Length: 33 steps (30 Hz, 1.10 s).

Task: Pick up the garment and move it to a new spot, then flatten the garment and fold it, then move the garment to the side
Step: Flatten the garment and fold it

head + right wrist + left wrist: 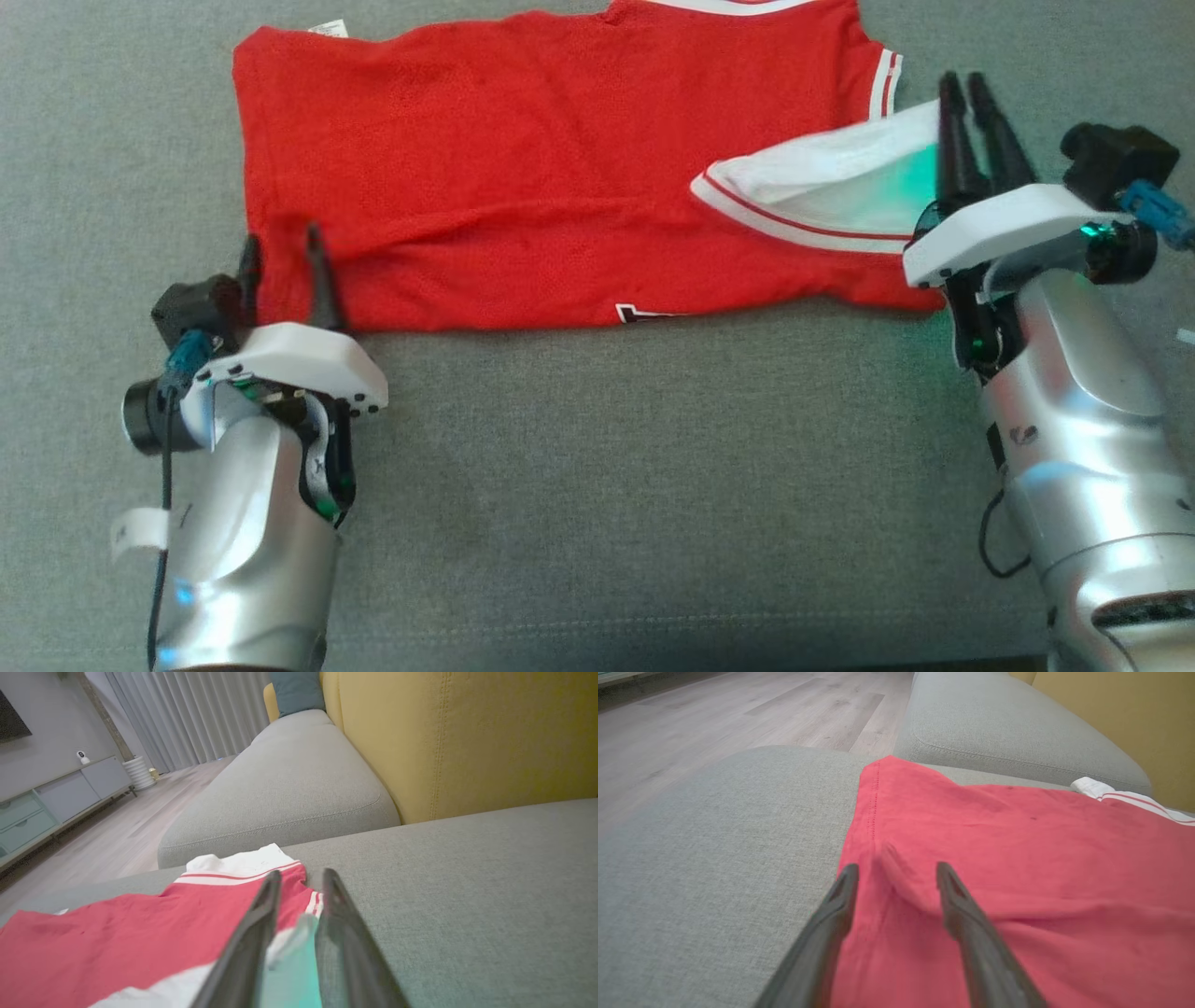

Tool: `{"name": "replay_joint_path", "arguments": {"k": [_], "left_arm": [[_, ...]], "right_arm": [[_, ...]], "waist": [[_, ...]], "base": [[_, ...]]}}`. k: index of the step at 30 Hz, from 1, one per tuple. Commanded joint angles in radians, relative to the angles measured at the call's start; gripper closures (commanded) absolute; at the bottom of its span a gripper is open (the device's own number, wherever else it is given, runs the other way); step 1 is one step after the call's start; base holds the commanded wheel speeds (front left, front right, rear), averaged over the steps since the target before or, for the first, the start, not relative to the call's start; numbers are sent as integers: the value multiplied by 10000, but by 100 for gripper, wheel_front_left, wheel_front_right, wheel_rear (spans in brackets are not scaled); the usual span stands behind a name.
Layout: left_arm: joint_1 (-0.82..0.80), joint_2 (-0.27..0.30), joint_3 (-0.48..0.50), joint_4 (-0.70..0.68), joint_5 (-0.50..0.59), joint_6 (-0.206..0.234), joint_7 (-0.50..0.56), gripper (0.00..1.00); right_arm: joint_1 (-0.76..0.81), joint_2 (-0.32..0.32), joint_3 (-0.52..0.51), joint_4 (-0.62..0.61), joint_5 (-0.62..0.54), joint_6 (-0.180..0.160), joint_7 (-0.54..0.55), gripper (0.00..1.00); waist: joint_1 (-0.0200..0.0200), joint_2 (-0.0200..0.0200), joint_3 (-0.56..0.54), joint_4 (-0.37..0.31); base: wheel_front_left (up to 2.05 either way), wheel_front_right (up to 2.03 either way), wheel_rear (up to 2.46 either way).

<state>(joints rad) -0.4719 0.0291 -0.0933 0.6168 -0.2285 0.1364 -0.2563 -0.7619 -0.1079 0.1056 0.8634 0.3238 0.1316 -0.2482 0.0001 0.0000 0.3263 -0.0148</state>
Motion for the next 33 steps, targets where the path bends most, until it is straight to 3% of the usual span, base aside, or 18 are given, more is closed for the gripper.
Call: {"name": "replay_joint_path", "arguments": {"k": [1,9,15,33], "left_arm": [[-152,212,165,-390,16,51,-55,0],[837,212,160,-1288,-68,177,-55,0],[1558,212,-140,-1476,-352,330,-55,0],[1067,212,-336,475,-1133,439,-55,0]], "right_arm": [[-175,170,-23,-463,-122,-9,-131,0],[1018,306,-359,-1404,-274,-9,-134,0],[2227,398,-179,-1404,-114,-9,-134,0],[2440,567,525,-186,-409,-9,-135,0]], "waist": [[-1,0,11,-14],[-1,0,-188,-97],[-1,0,-393,-154],[-1,0,-225,-204]], "base": [[0,0,0],[0,0,0],[0,0,0],[0,0,0]]}}
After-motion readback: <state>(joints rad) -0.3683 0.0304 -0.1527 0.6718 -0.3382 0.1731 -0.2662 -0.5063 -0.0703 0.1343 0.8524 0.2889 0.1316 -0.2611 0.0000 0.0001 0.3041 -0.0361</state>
